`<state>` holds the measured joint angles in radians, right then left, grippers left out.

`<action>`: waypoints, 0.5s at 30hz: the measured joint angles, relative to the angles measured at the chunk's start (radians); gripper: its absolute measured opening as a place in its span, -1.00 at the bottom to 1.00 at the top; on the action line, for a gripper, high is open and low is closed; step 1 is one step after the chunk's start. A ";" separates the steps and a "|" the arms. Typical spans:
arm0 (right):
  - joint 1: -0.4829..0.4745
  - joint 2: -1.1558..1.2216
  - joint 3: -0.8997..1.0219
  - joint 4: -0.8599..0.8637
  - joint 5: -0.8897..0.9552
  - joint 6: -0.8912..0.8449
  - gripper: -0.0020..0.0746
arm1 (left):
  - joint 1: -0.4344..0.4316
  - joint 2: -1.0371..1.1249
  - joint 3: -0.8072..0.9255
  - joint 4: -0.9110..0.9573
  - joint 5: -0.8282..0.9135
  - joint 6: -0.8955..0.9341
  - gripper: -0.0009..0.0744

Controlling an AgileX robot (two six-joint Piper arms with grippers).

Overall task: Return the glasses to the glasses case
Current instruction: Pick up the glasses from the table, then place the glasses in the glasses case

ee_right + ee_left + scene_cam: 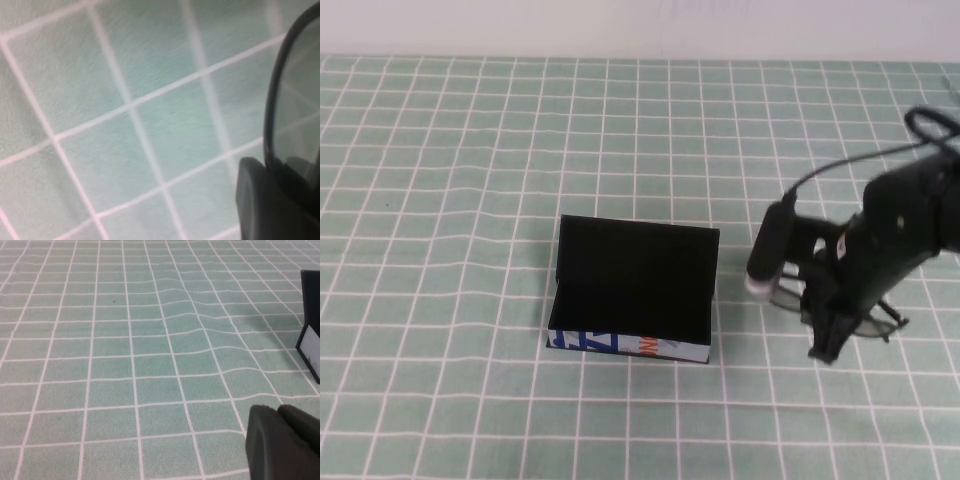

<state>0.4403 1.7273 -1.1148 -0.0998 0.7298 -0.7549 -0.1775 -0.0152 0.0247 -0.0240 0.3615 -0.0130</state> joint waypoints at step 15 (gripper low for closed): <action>0.064 0.037 -0.425 0.488 0.368 -0.349 -0.78 | 0.000 0.000 0.000 0.000 0.000 0.000 -0.99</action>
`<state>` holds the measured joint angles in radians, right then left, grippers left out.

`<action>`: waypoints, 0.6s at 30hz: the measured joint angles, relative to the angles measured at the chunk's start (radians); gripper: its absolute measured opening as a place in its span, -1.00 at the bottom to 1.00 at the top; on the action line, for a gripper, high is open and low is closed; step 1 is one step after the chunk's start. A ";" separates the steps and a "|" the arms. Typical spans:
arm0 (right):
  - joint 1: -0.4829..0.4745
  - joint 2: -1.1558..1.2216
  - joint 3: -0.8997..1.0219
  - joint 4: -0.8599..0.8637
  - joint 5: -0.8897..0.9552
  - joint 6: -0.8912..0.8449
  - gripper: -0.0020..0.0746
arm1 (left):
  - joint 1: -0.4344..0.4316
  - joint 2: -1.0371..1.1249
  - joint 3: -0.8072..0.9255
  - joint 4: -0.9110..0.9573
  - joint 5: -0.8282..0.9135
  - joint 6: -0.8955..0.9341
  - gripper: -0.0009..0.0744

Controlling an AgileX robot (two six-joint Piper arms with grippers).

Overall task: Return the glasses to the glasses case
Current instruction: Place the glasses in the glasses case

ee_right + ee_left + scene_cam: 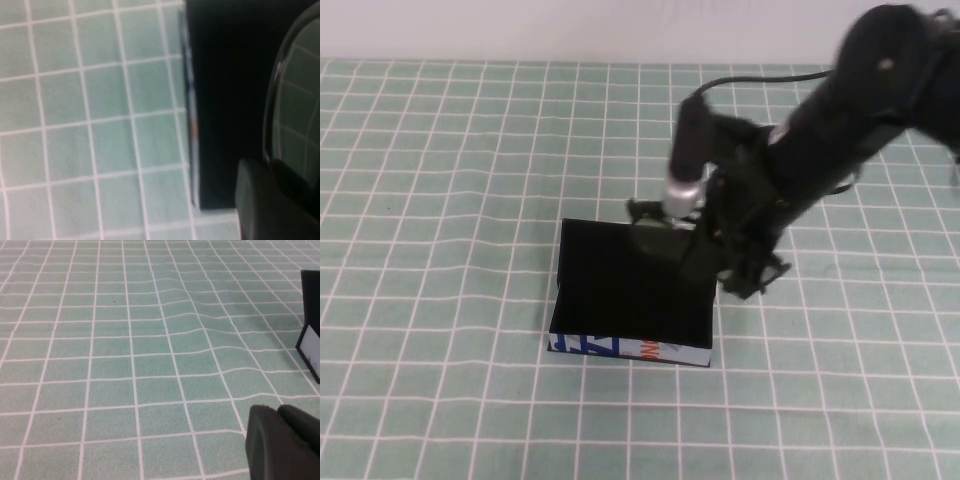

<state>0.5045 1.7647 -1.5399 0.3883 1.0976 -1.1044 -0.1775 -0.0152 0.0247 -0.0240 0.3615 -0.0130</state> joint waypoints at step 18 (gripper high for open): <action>0.096 0.330 -0.258 -0.030 0.114 -0.008 -0.78 | 0.000 0.000 0.000 0.000 0.000 0.000 -0.99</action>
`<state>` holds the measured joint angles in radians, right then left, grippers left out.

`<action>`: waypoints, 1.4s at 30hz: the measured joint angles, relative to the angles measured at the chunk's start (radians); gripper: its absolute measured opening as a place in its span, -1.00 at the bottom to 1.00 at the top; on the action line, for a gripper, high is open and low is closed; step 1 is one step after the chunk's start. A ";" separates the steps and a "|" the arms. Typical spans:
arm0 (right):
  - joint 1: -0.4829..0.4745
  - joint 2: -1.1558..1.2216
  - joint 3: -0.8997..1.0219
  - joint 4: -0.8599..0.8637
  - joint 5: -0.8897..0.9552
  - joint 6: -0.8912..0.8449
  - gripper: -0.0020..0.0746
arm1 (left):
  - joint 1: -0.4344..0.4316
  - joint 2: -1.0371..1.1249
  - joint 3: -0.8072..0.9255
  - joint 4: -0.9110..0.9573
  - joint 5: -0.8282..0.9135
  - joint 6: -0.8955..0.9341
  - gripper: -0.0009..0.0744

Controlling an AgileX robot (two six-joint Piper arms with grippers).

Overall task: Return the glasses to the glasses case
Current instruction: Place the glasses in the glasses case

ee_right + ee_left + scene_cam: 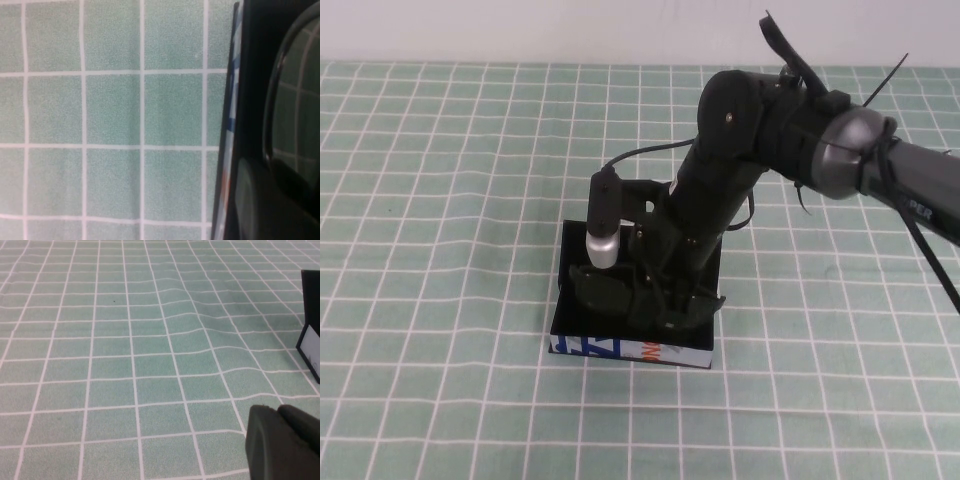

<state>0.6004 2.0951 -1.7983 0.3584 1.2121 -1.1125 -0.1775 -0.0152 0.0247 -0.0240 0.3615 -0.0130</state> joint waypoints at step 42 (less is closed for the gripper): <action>0.000 0.022 -0.089 -0.024 -0.016 0.158 -0.19 | 0.000 0.000 0.000 0.000 0.000 0.000 -0.99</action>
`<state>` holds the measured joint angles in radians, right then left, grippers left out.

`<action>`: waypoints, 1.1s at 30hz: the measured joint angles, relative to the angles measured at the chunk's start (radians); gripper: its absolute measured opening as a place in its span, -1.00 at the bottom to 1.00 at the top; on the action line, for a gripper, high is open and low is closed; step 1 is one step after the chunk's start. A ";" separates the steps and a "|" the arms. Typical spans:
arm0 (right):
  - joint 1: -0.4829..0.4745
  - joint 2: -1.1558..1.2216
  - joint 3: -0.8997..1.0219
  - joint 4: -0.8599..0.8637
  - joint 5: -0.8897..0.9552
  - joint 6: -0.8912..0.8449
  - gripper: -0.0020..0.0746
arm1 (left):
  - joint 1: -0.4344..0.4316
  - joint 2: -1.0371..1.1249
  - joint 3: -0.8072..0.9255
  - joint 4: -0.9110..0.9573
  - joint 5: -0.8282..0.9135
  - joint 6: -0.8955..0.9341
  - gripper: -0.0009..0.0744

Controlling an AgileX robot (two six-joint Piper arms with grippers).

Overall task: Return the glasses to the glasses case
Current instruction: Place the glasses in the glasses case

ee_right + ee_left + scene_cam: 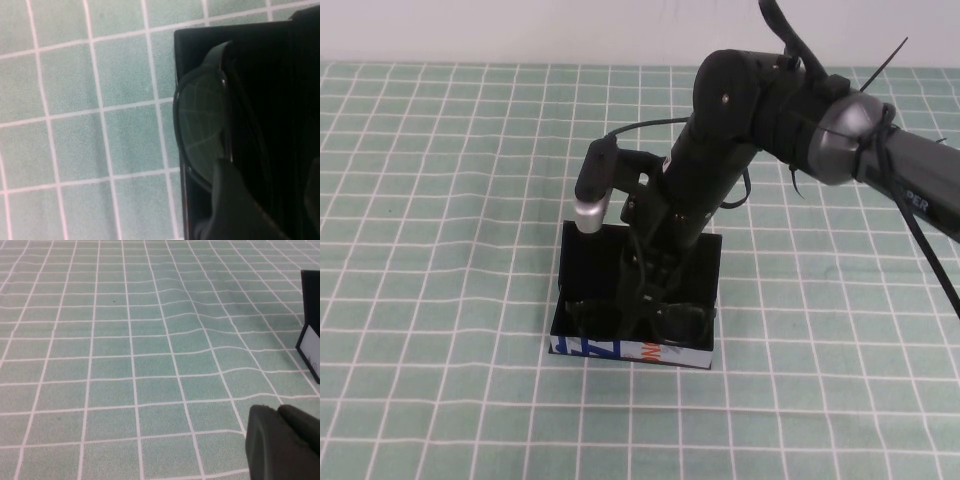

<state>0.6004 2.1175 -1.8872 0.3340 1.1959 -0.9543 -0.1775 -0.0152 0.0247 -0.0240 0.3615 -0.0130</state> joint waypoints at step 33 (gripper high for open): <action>0.000 -0.033 0.038 0.150 0.023 -0.051 -0.98 | 0.000 0.000 0.000 0.000 0.000 0.000 -0.99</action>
<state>0.6004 2.0845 -1.8495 0.4835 1.2194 -1.0050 -0.1775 -0.0152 0.0247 -0.0240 0.3615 -0.0130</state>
